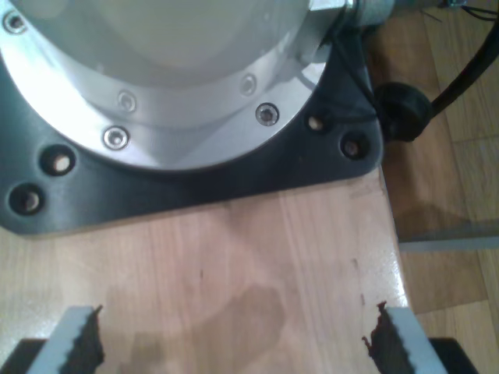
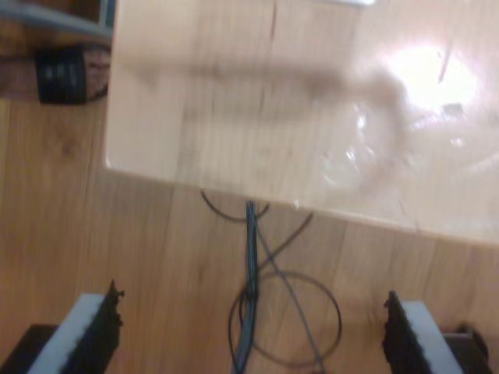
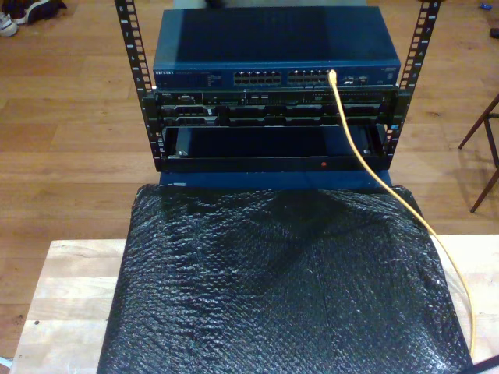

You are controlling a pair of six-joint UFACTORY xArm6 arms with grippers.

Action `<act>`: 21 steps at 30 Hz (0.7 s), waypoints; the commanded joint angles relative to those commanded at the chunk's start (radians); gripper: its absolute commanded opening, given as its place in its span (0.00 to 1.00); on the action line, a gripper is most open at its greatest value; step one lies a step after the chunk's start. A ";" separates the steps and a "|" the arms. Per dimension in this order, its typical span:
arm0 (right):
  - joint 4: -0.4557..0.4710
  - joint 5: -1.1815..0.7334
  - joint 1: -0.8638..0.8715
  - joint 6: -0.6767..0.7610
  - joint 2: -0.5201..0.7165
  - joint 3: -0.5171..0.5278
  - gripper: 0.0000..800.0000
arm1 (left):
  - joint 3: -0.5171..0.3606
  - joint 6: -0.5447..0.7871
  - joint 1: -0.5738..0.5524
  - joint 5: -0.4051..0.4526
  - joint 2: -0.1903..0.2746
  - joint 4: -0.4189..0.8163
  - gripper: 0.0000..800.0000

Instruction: Grab the cable and plug it in

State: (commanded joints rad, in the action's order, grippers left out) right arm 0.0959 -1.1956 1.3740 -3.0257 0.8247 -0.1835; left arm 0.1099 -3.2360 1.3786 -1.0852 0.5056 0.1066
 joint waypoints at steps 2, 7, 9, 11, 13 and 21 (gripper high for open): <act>0.000 0.040 0.003 0.002 0.000 0.037 1.00 | 0.000 0.000 0.000 0.000 0.000 0.000 1.00; -0.002 0.218 0.028 0.002 -0.012 0.115 1.00 | 0.000 0.000 -0.002 0.000 0.000 0.000 1.00; -0.002 0.258 0.040 0.002 -0.015 0.147 1.00 | 0.000 0.000 0.000 0.000 0.000 0.000 1.00; 0.000 0.269 0.051 0.002 -0.018 0.158 1.00 | 0.000 0.000 0.000 0.000 0.000 0.000 1.00; 0.000 0.272 0.058 0.000 -0.031 0.164 1.00 | 0.000 0.000 0.000 0.000 0.000 0.000 1.00; -0.009 0.358 0.087 -0.002 -0.078 0.213 1.00 | 0.000 0.000 0.000 0.000 0.000 0.000 1.00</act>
State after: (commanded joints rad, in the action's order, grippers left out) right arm 0.0867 -0.8381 1.4615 -3.0273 0.7465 0.0297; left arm 0.1099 -3.2360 1.3786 -1.0852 0.5056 0.1066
